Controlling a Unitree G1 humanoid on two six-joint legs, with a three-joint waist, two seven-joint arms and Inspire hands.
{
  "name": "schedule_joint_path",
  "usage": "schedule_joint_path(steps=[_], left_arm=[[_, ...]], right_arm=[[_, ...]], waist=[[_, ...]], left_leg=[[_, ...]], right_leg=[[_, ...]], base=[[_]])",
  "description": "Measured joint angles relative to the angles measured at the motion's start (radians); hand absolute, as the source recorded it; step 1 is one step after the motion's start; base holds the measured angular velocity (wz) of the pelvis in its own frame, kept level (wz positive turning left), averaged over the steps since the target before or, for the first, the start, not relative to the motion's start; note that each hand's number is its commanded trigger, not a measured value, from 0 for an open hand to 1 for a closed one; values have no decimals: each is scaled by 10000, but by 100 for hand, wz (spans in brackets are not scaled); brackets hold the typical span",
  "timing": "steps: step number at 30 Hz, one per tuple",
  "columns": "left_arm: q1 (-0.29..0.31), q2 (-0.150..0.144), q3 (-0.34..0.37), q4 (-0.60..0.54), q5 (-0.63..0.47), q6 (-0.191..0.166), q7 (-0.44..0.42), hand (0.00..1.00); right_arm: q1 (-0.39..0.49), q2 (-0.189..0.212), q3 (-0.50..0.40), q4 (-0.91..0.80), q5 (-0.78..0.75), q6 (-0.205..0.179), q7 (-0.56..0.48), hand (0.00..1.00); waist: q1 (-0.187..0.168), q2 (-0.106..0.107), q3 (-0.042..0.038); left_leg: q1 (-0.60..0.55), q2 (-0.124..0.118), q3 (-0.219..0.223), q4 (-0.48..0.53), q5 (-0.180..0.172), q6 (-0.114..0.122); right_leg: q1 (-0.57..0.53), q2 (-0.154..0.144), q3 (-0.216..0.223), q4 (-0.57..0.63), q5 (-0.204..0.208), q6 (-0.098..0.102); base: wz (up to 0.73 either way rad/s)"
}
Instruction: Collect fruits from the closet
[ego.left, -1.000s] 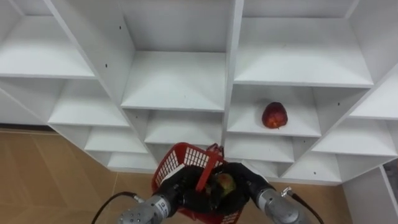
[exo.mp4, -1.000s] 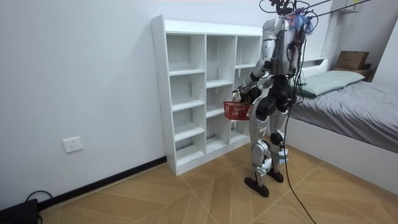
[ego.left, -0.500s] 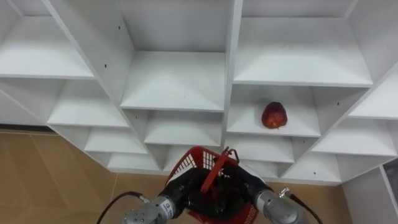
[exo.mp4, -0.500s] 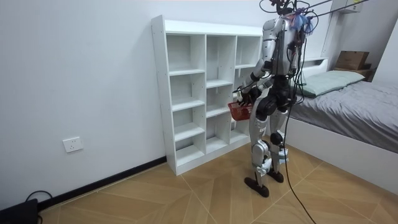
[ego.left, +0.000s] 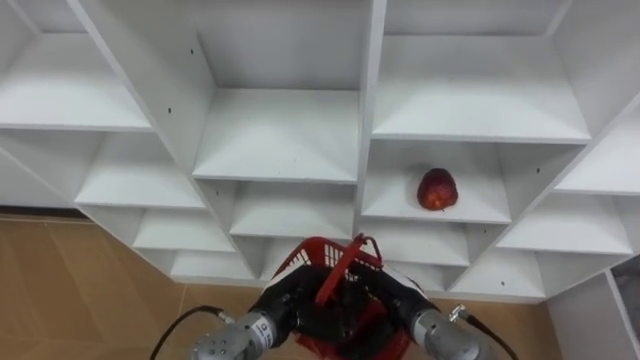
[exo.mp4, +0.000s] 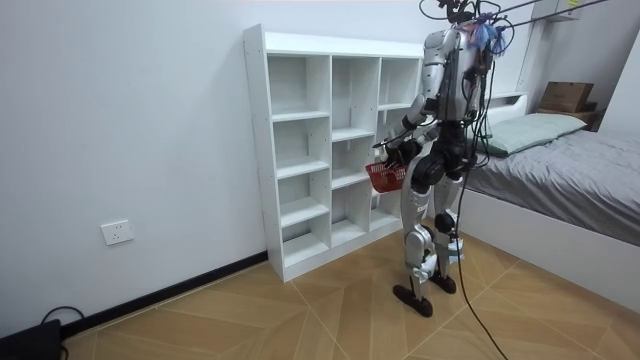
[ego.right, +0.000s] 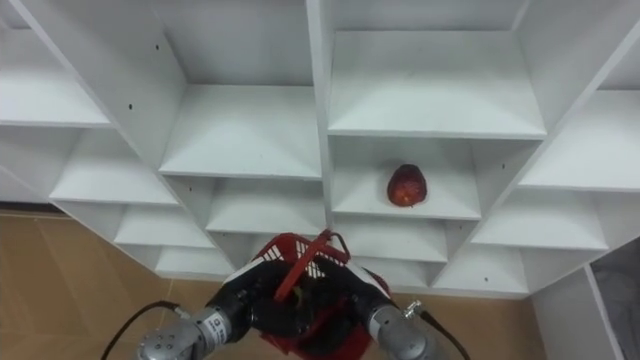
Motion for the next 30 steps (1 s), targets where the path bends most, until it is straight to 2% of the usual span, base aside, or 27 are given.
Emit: schedule_joint_path(steps=[6, 9, 16, 20, 22, 24, 30], left_arm=[[89, 217, 12, 0, 3, 2, 401, 100], [177, 365, 71, 0, 35, 2, 553, 100], [453, 452, 498, 0, 267, 9, 631, 100], [586, 476, 670, -1, 271, 9, 781, 100], [671, 483, 701, 0, 266, 9, 820, 100], [730, 482, 778, 1, 256, 8, 858, 100], [785, 500, 1275, 447, 270, 7, 1205, 100]], right_arm=[[164, -114, -12, -491, 6, 32, 366, 0], [375, -147, -15, -840, -7, 135, 526, 0], [1111, -416, -18, -2056, 1, 203, 1097, 0], [1296, -645, -26, -2931, 22, 212, 1418, 0], [1462, -656, -23, -3202, 29, 210, 1610, 0], [1579, -681, -25, -3348, 33, 210, 1717, 0], [1618, -884, -364, -3539, 432, 210, 1719, 0]], waist=[[7, -234, -105], [4, -265, -101], [33, -299, -81], [29, -507, 17], [56, -645, -8], [85, -696, -38], [76, -666, -24]], left_leg=[[14, -4, 1, 11, 0, 0], [163, -6, 4, -23, -1, 0], [525, 0, 75, -206, -3, -3], [727, -6, 127, -283, -3, -5], [842, 2, 206, -326, -16, -22], [923, 3, 234, -364, -29, -21], [1325, 46, 450, -401, -154, -39]], right_leg=[[14, 11, -56, 22, 0, 1], [141, 32, -25, 10, -6, 10], [381, 85, 110, 4, -11, 16], [547, 92, 117, -7, -24, 17], [667, 112, 143, -105, -18, 13], [733, 121, 152, -156, -11, 12], [1032, 202, 404, -194, -13, 14]], base=[[0], [0], [-5], [-1], [-4], [-5], [-13]])
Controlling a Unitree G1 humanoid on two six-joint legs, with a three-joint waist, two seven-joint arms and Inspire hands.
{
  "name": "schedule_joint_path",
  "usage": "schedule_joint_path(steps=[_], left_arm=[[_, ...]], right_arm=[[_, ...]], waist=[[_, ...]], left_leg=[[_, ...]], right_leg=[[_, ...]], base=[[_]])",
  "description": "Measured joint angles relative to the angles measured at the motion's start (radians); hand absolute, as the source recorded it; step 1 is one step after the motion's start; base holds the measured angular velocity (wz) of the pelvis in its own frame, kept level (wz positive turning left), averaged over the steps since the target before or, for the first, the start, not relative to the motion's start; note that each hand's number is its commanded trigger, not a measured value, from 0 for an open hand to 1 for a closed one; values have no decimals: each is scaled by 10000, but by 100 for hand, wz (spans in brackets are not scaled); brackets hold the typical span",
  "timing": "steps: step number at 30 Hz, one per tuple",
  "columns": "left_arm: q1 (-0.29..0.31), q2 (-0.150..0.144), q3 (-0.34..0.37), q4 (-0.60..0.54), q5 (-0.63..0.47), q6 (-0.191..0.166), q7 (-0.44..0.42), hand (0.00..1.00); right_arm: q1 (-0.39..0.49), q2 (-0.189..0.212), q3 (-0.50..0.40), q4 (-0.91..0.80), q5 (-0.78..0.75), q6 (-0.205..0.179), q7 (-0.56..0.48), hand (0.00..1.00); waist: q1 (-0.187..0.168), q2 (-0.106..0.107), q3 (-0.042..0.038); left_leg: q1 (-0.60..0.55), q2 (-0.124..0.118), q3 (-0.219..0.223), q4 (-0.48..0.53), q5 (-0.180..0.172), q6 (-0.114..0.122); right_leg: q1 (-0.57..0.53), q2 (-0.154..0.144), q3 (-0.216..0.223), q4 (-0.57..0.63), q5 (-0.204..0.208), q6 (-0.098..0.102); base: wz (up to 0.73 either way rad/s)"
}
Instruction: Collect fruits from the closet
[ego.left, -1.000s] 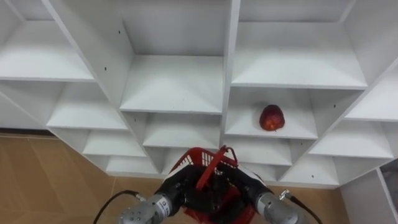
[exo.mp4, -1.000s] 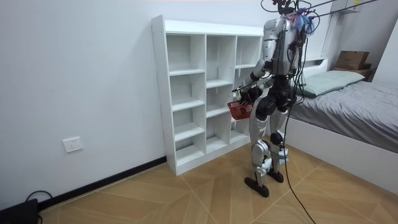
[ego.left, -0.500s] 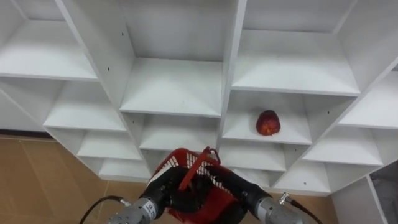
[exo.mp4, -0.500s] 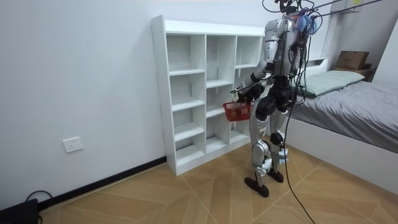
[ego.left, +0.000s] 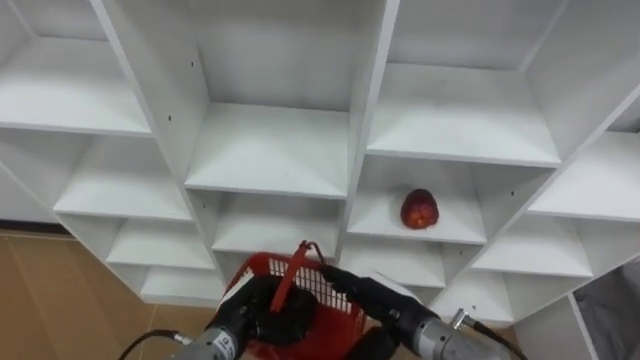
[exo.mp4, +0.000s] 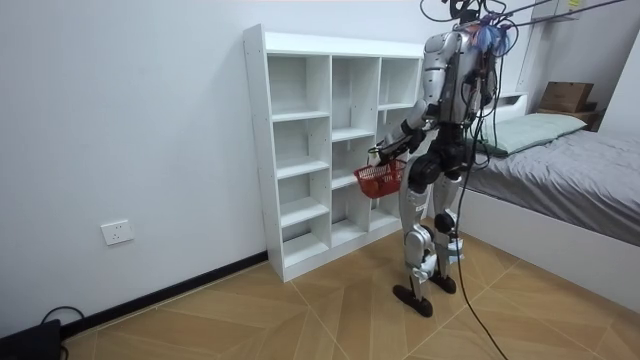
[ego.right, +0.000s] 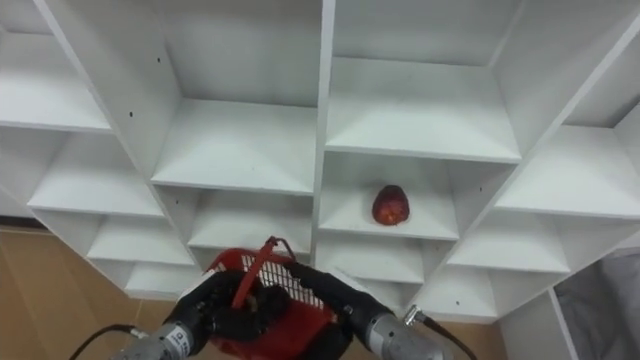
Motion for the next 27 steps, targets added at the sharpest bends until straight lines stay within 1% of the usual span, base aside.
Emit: schedule_joint_path(steps=[2, 4, 6, 7, 9, 13, 15, 16, 19, 22, 24, 27], left_arm=[[145, 13, 155, 16, -4, 0, 79, 100], [247, 4, 160, 16, -4, 0, 235, 100], [360, -41, 161, 18, -7, 0, 422, 100], [471, -58, 166, 21, -9, 0, 529, 100], [549, -59, 168, 41, -17, 0, 678, 100], [759, -78, 200, -11, -12, 7, 732, 100], [878, -85, 273, -121, -12, 16, 695, 100], [909, -108, 406, -140, -10, 16, 649, 100], [943, -141, 670, -141, -9, 16, 639, 100], [962, -139, 936, -139, 2, 0, 700, 100], [990, -87, 957, -138, 144, 0, 709, 100], [1177, -70, 1085, -138, 223, 3, 656, 100]], right_arm=[[156, -18, -257, -549, 2, 23, -155, 0], [463, 21, -552, -1335, 35, 25, -386, 0], [657, 66, -690, -1980, 114, -32, -689, 0], [679, 114, -781, -2092, 115, -32, -763, 0], [679, 229, -993, -2150, 328, -32, -1020, 0], [812, 431, -1510, -2146, 462, -31, -1794, 0], [842, 489, -1689, -2112, 462, -32, -2045, 0], [842, 486, -1800, -2061, 462, -32, -2197, 0], [845, 485, -1991, -1885, 470, -33, -2477, 0], [846, 451, -2094, -1605, 830, -46, -2965, 0], [846, 441, -2220, -1431, 876, -114, -3241, 0], [838, 432, -2505, -1385, 883, -114, -3677, 0]], waist=[[-72, 14, 8], [-134, 46, 21], [-228, 107, 63], [-302, 137, 68], [-393, 153, 55], [-398, 150, 55], [-410, 135, 32], [-409, 117, 17], [-395, 96, 12], [-421, 66, -12], [-451, 53, -20], [-552, 40, -32]], left_leg=[[19, 16, 48, 0, -13, -3], [45, 18, 62, 0, -16, -3], [150, 17, 79, -28, -17, -2], [210, 14, 79, -76, -17, -2], [226, 7, 72, -76, -17, -1], [355, 13, 39, -85, -18, -1], [384, 19, 33, -92, -37, -5], [394, 18, 19, -92, -38, -5], [498, 12, 23, -93, -38, -6], [568, 6, -10, -92, -55, -3], [577, -2, -50, -90, -57, 1], [570, -13, -66, -80, -63, 11]], right_leg=[[8, 9, 5, -2, 0, 0], [28, 8, 5, 1, 0, 0], [118, 7, 12, -5, -1, 1], [161, 4, 9, -6, -14, 5], [176, -3, 3, -5, -16, 5], [279, -5, 0, -89, -15, 5], [314, 10, -15, -130, -15, 6], [349, 12, -28, -134, -15, 5], [496, 10, -30, -154, -14, 4], [532, 5, -36, -160, -26, 8], [608, -3, -50, -161, -27, 10], [612, -18, -74, -141, -43, 32]], base=[[-9], [0], [0], [0], [0], [0], [0], [3], [1], [0], [5], [2]])
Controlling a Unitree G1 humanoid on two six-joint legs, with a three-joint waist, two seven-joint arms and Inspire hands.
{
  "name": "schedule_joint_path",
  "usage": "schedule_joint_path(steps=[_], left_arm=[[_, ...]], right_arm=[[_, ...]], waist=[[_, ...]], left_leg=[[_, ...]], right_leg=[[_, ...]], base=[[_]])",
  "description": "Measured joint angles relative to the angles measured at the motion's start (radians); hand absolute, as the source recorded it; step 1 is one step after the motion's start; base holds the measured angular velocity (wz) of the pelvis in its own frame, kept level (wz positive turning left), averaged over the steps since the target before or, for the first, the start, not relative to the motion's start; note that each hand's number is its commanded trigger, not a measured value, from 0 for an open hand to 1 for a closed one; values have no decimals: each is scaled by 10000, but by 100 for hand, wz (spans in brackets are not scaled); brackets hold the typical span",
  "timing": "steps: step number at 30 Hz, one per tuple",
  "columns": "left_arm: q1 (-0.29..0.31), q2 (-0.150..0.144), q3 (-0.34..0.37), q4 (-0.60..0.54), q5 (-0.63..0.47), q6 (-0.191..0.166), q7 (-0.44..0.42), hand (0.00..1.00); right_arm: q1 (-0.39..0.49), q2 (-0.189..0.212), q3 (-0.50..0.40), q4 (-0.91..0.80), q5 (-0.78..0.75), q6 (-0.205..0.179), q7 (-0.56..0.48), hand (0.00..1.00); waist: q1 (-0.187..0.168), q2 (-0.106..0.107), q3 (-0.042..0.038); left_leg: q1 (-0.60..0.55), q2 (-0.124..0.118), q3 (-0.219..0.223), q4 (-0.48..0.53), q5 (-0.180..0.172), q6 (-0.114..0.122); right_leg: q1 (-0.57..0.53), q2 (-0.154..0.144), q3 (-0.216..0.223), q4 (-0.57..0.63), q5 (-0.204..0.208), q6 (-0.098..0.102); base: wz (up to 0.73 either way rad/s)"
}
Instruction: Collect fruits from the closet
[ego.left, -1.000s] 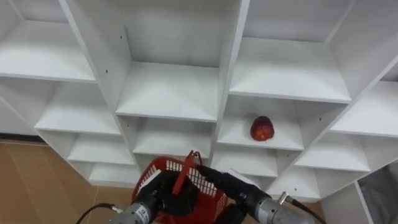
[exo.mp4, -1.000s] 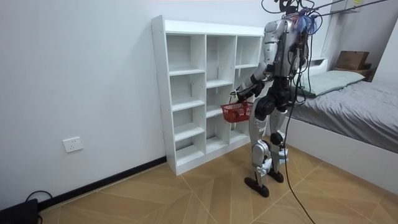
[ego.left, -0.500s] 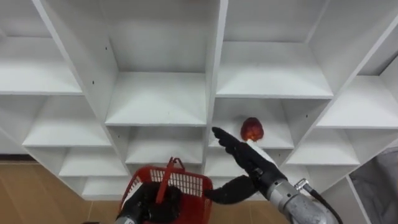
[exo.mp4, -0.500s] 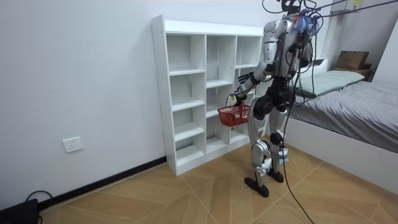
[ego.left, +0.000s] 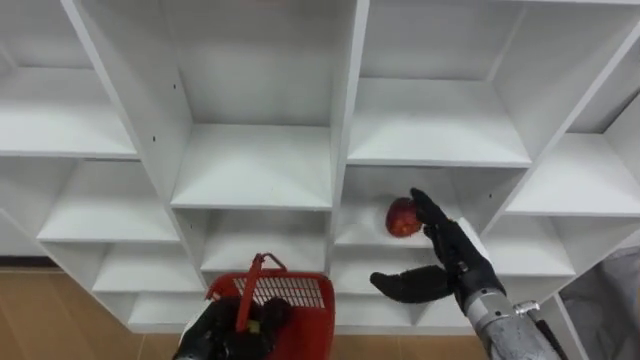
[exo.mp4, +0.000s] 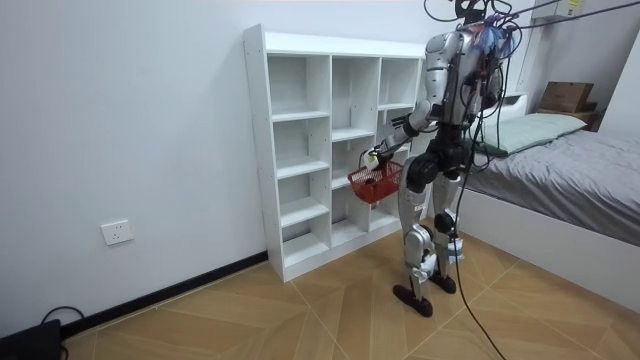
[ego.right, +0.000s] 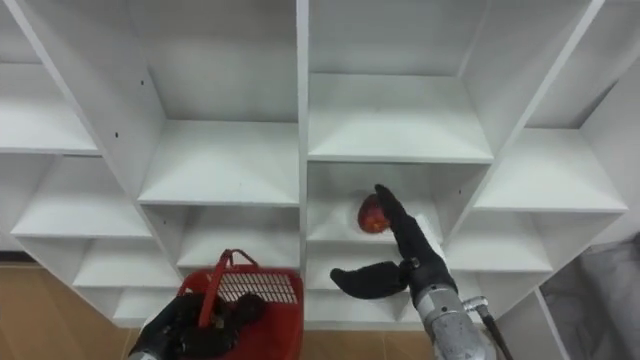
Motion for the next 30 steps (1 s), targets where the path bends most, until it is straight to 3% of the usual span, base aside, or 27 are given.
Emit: schedule_joint_path(steps=[5, 10, 16, 25, 30], left_arm=[[191, 49, 315, 28, 303, 128, -260, 100], [213, 50, 709, 27, 856, 311, -444, 100], [181, 80, 823, -1, 860, 412, -575, 100], [-111, 250, 837, 33, 1072, 415, -734, 100], [-222, 325, 826, 66, 1077, 516, -851, 100]], right_arm=[[-143, -139, -344, 405, 558, -11, -317, 0], [-518, -279, -633, 1271, 400, -5, -530, 0], [-1705, -471, -692, 2590, 793, 9, -825, 0], [-3168, -1074, -687, 3673, 928, 6, -1368, 0], [-3677, -1095, -643, 4199, 801, 5, -1491, 0]], waist=[[-48, -125, -42], [4, -193, -31], [8, -255, -22], [533, -454, 66], [723, -510, 88]], left_leg=[[-59, -2, -149, 28, 1, -1], [-231, -10, -257, 63, 2, 0], [-853, -22, -438, 328, 4, 1], [-1896, -24, -731, 729, 12, -7], [-2376, -47, -874, 927, 12, -7]], right_leg=[[9, -96, -223, -1, -17, -16], [-155, -118, -296, 6, -34, -9], [-537, -155, -528, 45, -30, -15], [-1428, -187, -788, 380, -32, -28], [-1758, -253, -1017, 406, -21, -46]], base=[[8], [6], [11], [8], [11]])
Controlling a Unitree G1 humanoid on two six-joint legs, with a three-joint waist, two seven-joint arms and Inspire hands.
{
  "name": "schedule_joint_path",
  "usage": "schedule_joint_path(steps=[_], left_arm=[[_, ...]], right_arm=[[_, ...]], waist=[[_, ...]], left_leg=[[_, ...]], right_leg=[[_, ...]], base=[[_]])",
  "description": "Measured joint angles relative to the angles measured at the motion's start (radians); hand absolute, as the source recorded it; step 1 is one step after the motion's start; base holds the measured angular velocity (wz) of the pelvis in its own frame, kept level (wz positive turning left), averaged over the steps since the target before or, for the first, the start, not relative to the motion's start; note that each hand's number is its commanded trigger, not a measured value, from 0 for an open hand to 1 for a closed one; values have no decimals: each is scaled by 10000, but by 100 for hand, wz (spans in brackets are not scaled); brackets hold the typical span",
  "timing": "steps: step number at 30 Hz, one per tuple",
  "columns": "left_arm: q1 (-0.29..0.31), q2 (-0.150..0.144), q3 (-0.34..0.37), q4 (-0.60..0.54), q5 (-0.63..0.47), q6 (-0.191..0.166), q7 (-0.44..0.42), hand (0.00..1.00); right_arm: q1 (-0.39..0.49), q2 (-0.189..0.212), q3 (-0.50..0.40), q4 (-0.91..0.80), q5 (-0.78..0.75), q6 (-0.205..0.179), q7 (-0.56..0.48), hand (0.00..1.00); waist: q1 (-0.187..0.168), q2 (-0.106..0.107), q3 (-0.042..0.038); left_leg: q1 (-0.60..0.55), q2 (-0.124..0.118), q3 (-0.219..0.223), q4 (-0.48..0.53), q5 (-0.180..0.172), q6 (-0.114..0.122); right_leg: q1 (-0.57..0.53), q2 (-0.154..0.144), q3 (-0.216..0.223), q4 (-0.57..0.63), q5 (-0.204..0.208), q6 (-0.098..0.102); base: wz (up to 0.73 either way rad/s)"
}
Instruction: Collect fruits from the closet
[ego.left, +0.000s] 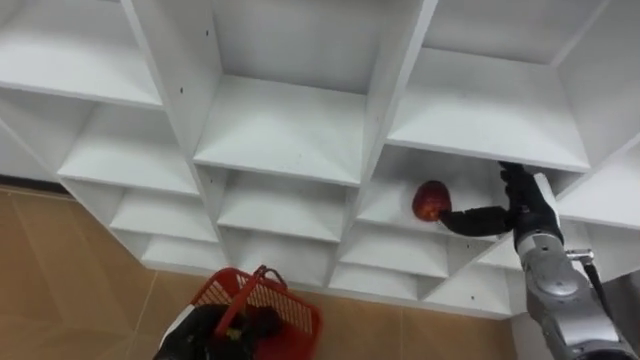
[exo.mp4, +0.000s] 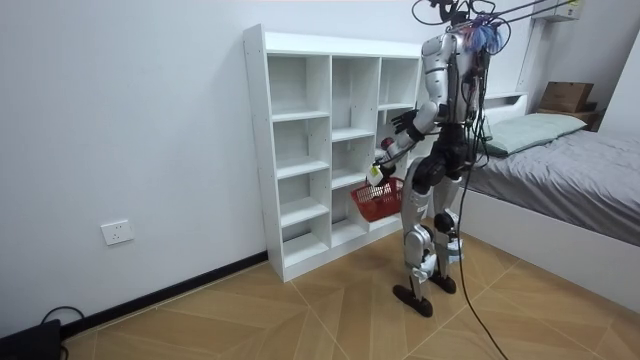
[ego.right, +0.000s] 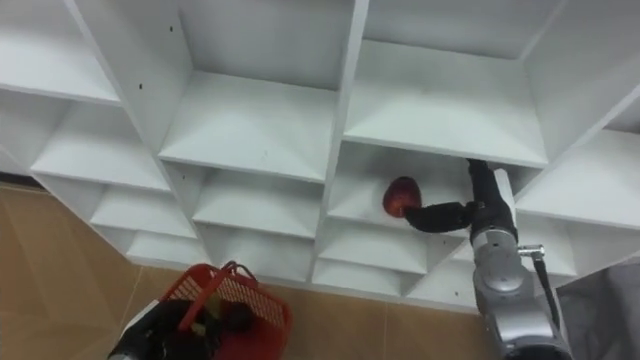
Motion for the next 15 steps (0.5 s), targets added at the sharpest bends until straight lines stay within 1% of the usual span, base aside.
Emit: schedule_joint_path(steps=[3, 5, 6, 9, 11, 12, 15], left_arm=[[-87, 5, -4, 79, 4, 99, -38, 100], [-254, 8, -81, 393, 0, 124, -47, 100], [-394, 19, -195, 607, 0, 177, -44, 100], [-552, 9, -237, 643, 0, 193, -30, 100], [-624, 13, -357, 646, -5, 194, -1, 100], [-659, 9, -443, 645, -16, 193, 19, 100], [-808, -2, -643, 645, -36, 192, 39, 100]], right_arm=[[-336, -1, 13, 593, -141, 18, -3, 0], [-619, 6, 84, 891, -117, 19, -32, 0], [-733, 4, 104, 986, -121, 19, -105, 0], [-1178, 3, 144, 1492, -117, 13, -318, 0], [-1356, -2, 148, 1815, -125, 10, -453, 0], [-1399, -1, 157, 1911, -115, 9, -545, 0], [-1451, -23, 165, 2057, -109, -5, -654, 0]], waist=[[86, 9, 7], [106, 68, 44], [93, 99, 45], [103, 135, 65], [117, 202, 99], [181, 265, 142], [288, 391, 154]], left_leg=[[-273, -22, -132, 116, 0, 0], [-462, -34, -192, 208, 1, 1], [-626, -50, -253, 275, 1, 1], [-1141, -79, -385, 512, 9, 7], [-1306, -105, -414, 612, 9, 8], [-1337, -123, -426, 610, 21, 28], [-1518, -148, -469, 615, 53, 57]], right_leg=[[-174, -16, -113, 1, 1, -1], [-353, -46, -224, 155, 0, -2], [-467, -62, -297, 191, -2, -3], [-909, -95, -341, 370, -10, -10], [-1038, -127, -445, 447, -11, -9], [-1074, -159, -513, 486, -14, -3], [-1270, -206, -556, 564, -16, 0]], base=[[13], [14], [14], [12], [12], [4], [1]])
